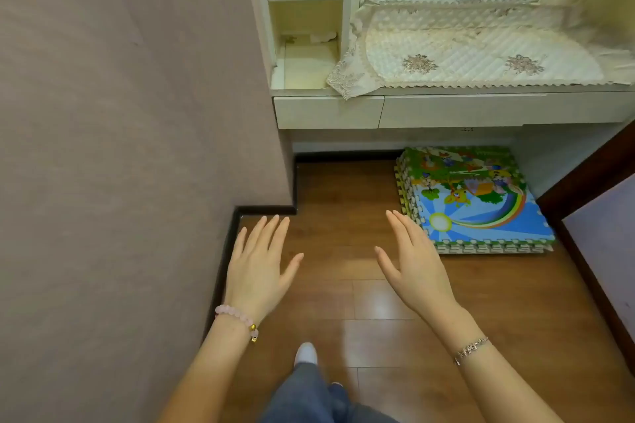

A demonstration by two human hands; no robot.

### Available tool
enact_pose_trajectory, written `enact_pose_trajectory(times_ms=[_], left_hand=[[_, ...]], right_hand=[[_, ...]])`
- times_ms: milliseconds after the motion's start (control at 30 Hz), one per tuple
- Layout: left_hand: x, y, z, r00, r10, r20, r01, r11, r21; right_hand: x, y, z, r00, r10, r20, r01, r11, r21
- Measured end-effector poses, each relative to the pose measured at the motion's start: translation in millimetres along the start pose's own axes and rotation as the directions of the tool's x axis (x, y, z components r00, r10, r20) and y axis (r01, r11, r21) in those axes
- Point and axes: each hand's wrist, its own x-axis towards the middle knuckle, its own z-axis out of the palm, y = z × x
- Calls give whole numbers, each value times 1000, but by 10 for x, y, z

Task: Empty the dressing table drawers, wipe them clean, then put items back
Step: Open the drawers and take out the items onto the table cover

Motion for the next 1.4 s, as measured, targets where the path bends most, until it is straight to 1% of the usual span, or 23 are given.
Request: enact_pose_trajectory(times_ms=[100, 167, 233, 533, 667, 867, 1033, 1267, 1400], left_hand=[[206, 13, 18, 1000, 5, -16, -5, 1000, -19], [377, -1, 70, 1000, 3, -27, -3, 1000, -11], [600, -26, 129, 1000, 3, -14, -3, 1000, -13], [1931, -212, 460, 999, 1, 41, 0, 999, -33], [2549, -266, 495, 996, 32, 78, -30, 999, -26], [3281, -269, 509, 997, 38, 67, -37, 999, -21], [3782, -230, 584, 998, 9, 58, -9, 1000, -14], [4384, -66, 773, 995, -83, 58, 82, 997, 11], [4612, -6, 882, 988, -147, 49, 146, 989, 13]], right_hand=[[226, 61, -10, 1000, 4, -19, -4, 1000, 2], [409, 108, 3, 1000, -1, -6, 1, 1000, -6], [622, 159, 27, 1000, -5, -9, 5, 1000, -9], [1880, 360, 116, 1000, 16, 10, -16, 999, -40], [2425, 384, 47, 1000, 31, -5, -31, 998, -46], [3122, 499, -37, 999, 21, -33, -23, 998, -66], [3759, 664, -98, 1000, -25, -10, 25, 997, -71], [4655, 953, -152, 987, -120, 107, 124, 992, -34], [5096, 1096, -137, 969, -202, 139, 206, 978, -14]])
